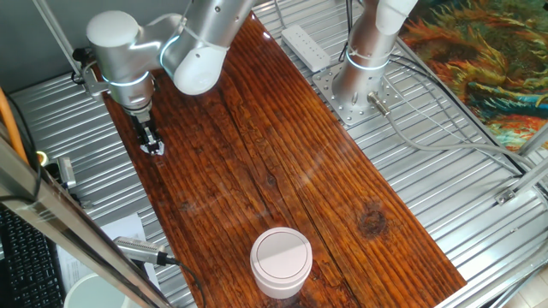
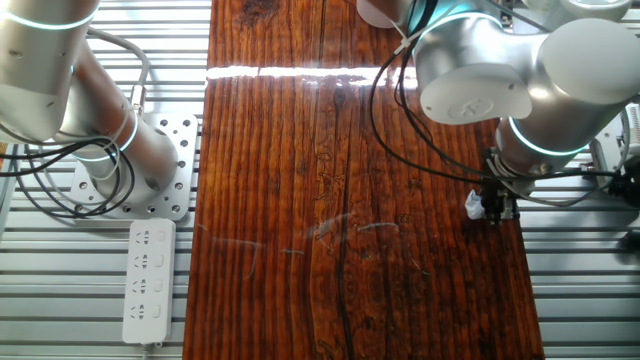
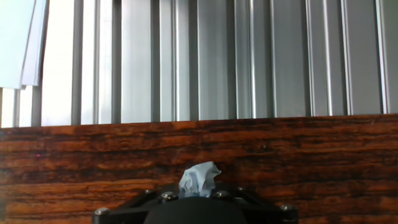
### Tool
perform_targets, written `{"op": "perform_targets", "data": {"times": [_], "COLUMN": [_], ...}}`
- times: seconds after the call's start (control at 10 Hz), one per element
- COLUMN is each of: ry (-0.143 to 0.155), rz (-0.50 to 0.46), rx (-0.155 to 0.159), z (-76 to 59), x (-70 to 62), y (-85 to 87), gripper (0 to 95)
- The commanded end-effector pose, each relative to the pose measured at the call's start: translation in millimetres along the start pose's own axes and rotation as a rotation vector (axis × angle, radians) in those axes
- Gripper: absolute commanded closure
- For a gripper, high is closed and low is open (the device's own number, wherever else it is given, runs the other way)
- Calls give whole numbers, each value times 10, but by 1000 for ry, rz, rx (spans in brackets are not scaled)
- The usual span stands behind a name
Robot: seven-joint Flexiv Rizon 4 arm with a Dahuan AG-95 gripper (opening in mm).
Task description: Put the garbage in the trash can
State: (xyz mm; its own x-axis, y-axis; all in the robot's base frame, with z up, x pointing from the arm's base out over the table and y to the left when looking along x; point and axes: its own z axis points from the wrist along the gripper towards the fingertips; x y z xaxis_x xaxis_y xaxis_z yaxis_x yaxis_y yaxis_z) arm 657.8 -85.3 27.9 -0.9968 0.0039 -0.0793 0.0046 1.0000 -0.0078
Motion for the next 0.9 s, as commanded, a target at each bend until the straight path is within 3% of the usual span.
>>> {"op": "perform_targets", "data": {"times": [0.1,0.4,0.6,0.9], "ry": [3,4,9,10], "rz": [1,4,-19,-178], "rx": [-7,-23,-26,-34], "z": [-8,-75,-270,-349], "x": [-1,-12,-24,-16], "y": [3,21,70,96], "gripper": [950,950,950,950]}}
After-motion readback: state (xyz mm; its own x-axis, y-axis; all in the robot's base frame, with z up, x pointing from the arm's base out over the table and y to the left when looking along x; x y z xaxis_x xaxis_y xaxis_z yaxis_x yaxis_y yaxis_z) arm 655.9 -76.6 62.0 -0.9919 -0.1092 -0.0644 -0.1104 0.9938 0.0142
